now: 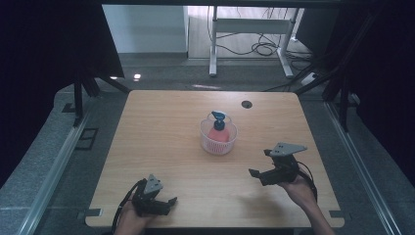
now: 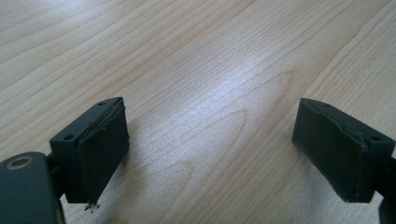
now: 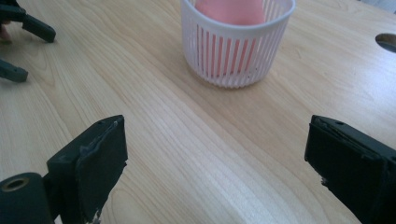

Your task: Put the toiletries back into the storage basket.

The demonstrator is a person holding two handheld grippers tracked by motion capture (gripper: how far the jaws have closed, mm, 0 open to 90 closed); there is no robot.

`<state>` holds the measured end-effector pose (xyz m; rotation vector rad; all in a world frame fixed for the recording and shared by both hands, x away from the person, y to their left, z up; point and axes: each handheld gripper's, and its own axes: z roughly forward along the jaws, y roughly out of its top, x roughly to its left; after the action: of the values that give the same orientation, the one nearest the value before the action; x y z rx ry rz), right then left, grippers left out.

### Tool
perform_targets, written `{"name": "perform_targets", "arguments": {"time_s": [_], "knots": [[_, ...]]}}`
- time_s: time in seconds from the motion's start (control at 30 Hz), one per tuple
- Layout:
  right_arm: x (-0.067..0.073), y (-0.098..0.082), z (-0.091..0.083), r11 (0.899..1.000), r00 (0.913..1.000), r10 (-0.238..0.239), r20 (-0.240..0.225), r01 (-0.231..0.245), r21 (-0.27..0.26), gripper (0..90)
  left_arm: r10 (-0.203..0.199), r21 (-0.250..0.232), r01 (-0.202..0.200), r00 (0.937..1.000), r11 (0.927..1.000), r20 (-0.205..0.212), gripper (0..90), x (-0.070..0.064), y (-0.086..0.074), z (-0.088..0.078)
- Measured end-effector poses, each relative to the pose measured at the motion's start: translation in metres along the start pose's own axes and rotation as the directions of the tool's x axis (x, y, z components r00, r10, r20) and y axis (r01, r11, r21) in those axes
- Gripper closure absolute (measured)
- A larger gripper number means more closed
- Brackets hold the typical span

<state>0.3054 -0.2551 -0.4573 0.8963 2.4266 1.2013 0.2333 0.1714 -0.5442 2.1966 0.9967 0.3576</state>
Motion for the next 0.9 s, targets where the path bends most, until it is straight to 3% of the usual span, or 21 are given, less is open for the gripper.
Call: {"name": "perform_targets", "arguments": {"time_s": [0.53, 0.9], "knots": [[0.0, -0.036, 0.012, 0.999, 0.9993, 0.038, 0.003, -0.038, 0.025, 5.5, -0.005, -0.002, 0.005, 1.0, 1.0, 0.0, 10.4, 0.0, 0.0, 0.0], [0.0, -0.055, 0.02, 0.998, 0.9992, 0.038, 0.012, -0.038, 0.053, 5.5, -0.006, -0.002, 0.006, 1.0, 1.0, -0.001, 10.4, 0.0, 0.0, 0.0]]}}
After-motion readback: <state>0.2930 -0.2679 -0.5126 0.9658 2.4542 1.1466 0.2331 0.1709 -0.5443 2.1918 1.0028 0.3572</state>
